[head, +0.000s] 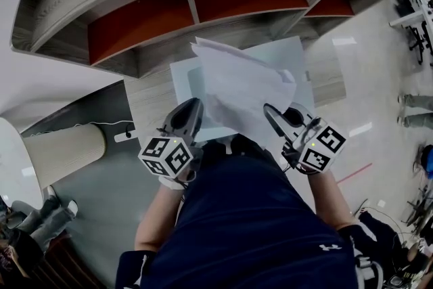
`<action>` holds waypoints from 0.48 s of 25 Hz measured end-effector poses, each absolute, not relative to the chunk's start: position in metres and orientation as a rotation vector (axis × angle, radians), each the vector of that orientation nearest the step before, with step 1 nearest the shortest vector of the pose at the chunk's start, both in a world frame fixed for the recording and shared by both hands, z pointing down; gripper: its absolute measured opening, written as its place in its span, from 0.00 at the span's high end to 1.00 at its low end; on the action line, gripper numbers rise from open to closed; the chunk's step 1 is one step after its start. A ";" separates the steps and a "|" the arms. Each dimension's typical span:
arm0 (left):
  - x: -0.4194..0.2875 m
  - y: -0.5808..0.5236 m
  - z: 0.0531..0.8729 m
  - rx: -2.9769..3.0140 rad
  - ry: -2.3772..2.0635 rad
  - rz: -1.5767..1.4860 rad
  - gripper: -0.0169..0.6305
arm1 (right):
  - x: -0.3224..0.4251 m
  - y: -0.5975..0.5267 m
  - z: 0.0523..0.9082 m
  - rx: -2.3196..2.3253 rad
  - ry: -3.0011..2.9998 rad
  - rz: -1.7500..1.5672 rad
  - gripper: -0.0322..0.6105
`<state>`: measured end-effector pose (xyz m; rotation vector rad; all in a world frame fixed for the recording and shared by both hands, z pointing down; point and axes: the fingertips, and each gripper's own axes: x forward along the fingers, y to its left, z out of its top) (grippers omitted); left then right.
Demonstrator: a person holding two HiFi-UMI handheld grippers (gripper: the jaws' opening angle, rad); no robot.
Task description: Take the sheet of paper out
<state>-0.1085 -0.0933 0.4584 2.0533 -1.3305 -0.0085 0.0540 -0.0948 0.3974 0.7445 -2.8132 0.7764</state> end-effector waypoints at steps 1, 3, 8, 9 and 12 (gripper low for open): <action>-0.109 -0.093 0.459 2.051 -1.330 -0.007 0.91 | 0.054 -0.094 0.397 0.742 -2.815 0.773 0.93; -0.109 -0.091 0.461 2.048 -1.331 -0.004 0.91 | 0.053 -0.093 0.397 0.740 -2.819 0.773 0.92; -0.110 -0.089 0.458 2.052 -1.334 -0.006 0.91 | 0.052 -0.090 0.393 0.747 -2.832 0.722 0.93; -0.110 -0.090 0.456 2.056 -1.336 -0.009 0.91 | 0.051 -0.091 0.392 0.748 -2.838 0.705 0.93; -0.108 -0.092 0.453 2.063 -1.334 -0.016 0.91 | 0.050 -0.091 0.390 0.745 -2.848 0.698 0.93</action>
